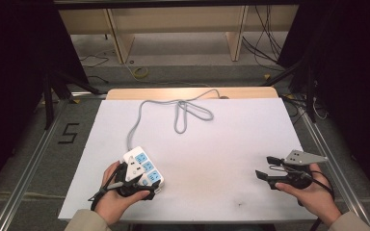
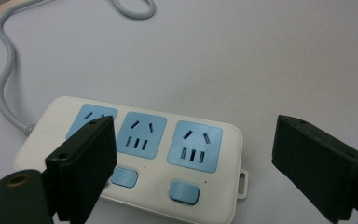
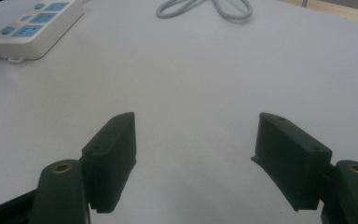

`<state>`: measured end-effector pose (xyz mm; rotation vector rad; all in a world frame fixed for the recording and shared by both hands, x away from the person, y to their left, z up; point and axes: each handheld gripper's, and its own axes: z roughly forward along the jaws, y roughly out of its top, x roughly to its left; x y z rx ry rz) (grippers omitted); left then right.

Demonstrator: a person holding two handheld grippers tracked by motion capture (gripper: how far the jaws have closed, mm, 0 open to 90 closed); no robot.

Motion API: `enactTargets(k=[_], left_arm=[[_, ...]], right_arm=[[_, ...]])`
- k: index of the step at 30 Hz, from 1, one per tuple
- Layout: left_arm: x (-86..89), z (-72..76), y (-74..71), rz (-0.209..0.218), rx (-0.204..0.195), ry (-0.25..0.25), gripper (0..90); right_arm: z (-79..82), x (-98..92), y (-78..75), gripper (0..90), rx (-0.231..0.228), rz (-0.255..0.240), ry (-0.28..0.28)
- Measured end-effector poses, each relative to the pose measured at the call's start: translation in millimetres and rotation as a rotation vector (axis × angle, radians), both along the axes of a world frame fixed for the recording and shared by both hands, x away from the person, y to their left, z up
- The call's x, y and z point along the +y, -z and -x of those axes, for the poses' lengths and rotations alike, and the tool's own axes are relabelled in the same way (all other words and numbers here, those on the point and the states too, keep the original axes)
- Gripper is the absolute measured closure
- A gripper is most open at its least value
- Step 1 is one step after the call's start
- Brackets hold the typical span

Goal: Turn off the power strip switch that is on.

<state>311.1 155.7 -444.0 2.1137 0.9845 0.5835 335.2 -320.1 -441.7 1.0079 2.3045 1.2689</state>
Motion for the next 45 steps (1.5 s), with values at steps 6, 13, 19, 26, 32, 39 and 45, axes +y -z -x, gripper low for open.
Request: enactTargets(k=[6,13,19,26,32,39,45], left_arm=[[0.3,1.3,-1.7,0.011,0.002,0.006,16.8],[1.2,0.6,-6.5,0.042,0.012,0.004,32.6],[3.2,-0.6,-12.0,0.037,-0.024,-0.015,54.4],[9.0,-2.2,-13.6,-0.003,0.020,-0.034,83.1],[9.2,-3.2,-16.0,-0.023,0.065,-0.036,89.7],[13.4,-5.2,-17.2,-0.012,0.092,-0.053,89.8],[16.2,-6.2,-18.6,-0.031,0.095,-0.072,89.8]], right_arm=[[0.5,-0.3,-0.1,29.6,0.000,-0.001,0.004],[0.1,-0.5,0.1,29.5,0.001,-0.001,0.001],[-0.6,-0.4,0.9,29.5,0.007,0.003,0.001],[-0.4,0.1,1.2,29.5,0.009,0.007,-0.001],[-0.7,0.2,1.5,29.5,0.013,0.007,0.000],[-0.8,0.1,1.9,29.5,0.014,0.009,-0.004],[-0.7,0.7,2.2,29.6,0.018,0.013,-0.006]])
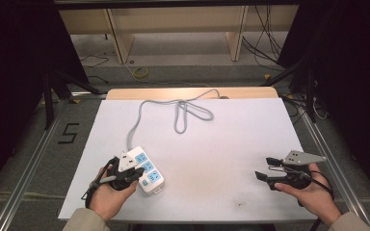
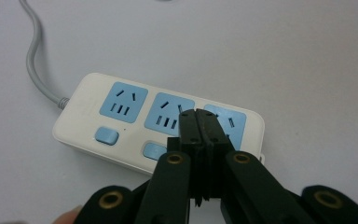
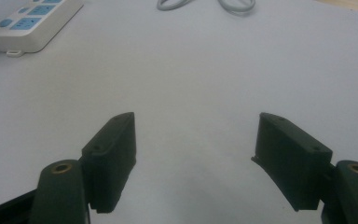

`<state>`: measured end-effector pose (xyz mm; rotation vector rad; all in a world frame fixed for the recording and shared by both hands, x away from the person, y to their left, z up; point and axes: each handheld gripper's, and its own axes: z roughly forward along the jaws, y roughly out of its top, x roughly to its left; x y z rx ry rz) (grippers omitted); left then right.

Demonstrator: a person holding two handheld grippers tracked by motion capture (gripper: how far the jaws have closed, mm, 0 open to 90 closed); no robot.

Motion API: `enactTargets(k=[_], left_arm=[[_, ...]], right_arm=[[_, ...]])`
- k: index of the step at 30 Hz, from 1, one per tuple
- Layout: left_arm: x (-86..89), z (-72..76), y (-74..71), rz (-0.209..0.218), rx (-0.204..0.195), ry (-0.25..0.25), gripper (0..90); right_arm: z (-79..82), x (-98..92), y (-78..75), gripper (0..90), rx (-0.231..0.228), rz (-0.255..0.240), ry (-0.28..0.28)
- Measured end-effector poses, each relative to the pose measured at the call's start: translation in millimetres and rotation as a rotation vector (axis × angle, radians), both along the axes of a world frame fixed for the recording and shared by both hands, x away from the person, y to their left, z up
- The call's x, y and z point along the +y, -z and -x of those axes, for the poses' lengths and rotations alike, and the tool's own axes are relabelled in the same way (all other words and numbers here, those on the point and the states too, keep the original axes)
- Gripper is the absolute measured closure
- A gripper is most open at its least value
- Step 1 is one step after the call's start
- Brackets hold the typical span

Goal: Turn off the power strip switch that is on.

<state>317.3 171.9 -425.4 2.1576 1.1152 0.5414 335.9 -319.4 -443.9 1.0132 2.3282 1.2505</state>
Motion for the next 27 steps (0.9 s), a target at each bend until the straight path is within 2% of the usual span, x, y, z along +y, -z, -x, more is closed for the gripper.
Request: enactTargets(k=[10,13,27], left_arm=[[7.2,-3.4,-0.6,-0.001,0.008,-0.049,89.9],[8.3,-4.2,-0.5,-0.020,0.020,-0.061,89.9],[12.2,-8.4,1.3,-0.042,0.028,-0.082,89.9]], right_arm=[[0.0,0.3,0.1,29.7,0.000,0.003,-0.003],[-0.1,0.4,0.2,29.7,0.000,0.003,-0.003],[0.3,0.8,0.0,29.7,-0.002,0.001,-0.004]])
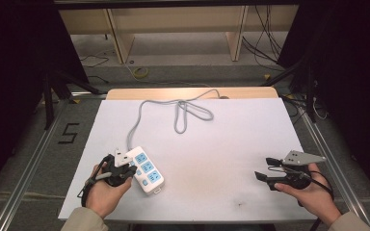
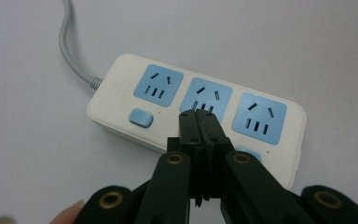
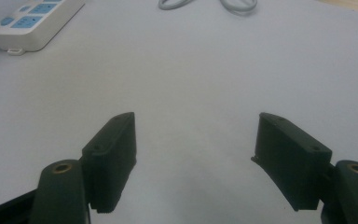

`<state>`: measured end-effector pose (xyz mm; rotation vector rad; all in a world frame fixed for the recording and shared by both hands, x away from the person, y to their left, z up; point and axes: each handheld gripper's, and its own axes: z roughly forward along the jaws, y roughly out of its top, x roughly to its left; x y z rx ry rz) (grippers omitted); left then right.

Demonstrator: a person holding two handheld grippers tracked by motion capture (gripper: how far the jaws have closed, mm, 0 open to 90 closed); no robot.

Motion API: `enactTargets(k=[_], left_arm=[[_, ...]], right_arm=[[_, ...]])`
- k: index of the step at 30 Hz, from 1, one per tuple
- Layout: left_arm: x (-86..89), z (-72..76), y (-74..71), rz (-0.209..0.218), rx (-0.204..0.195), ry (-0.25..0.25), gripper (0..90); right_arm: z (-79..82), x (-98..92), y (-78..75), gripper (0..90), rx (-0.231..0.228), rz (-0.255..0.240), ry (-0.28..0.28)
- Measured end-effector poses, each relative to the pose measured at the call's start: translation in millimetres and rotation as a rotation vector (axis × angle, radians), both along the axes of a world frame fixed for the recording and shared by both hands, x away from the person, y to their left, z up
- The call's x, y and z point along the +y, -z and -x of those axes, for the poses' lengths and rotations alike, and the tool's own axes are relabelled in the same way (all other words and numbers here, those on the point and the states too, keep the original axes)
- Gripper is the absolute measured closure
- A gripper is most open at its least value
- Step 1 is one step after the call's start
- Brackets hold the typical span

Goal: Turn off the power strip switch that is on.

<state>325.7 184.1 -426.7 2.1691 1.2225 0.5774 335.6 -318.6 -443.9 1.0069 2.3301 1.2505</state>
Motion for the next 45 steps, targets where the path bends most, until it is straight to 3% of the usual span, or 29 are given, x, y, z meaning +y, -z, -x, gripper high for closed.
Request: enactTargets(k=[13,45], left_arm=[[-6.1,-5.1,0.4,-0.056,0.008,0.011,89.9],[-11.2,-21.5,5.5,-0.078,0.067,0.029,90.0]], right_arm=[[-0.2,0.5,0.2,29.7,0.000,0.002,-0.002],[-0.4,1.3,0.8,29.8,0.000,0.011,-0.007]])
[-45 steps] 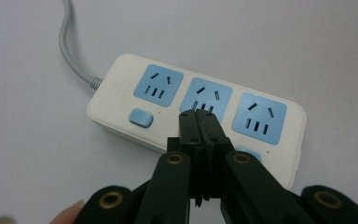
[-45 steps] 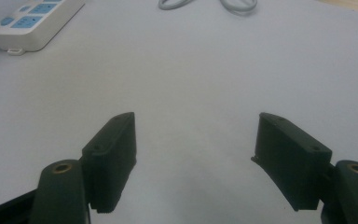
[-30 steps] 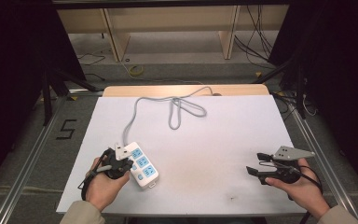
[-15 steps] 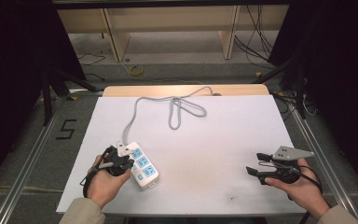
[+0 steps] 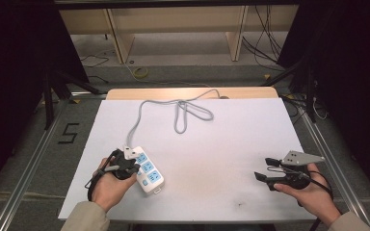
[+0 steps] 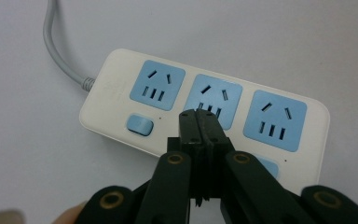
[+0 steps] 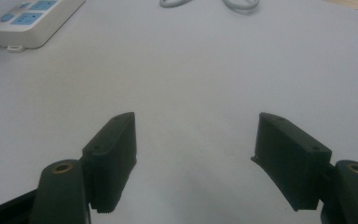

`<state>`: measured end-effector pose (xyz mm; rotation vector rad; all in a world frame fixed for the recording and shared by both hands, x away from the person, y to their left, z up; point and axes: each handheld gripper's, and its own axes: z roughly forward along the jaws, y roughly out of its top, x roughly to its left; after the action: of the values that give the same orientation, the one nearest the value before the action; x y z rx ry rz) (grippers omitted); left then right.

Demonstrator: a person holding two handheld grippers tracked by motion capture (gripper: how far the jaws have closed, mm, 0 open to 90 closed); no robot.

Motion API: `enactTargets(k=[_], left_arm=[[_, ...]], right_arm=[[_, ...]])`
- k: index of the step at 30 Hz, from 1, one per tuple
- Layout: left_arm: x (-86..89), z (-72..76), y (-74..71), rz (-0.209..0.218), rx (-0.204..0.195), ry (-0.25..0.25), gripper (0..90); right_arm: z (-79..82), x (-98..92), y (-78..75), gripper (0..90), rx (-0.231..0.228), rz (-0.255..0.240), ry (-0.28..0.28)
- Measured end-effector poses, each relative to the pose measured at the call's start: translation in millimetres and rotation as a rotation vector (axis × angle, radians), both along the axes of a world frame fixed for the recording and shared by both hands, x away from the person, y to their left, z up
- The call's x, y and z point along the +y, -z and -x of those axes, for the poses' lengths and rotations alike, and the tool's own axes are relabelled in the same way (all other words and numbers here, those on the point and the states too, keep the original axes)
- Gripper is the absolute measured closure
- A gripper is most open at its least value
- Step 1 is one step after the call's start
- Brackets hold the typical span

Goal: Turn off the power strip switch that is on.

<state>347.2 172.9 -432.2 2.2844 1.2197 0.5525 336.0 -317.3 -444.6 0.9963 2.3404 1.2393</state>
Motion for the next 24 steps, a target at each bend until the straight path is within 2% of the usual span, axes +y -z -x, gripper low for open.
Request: enactTargets(k=[24], left_arm=[[0.9,-8.3,1.3,-0.010,0.042,-0.002,90.0]], right_arm=[[-0.3,0.5,0.7,29.9,0.003,0.002,-0.001]])
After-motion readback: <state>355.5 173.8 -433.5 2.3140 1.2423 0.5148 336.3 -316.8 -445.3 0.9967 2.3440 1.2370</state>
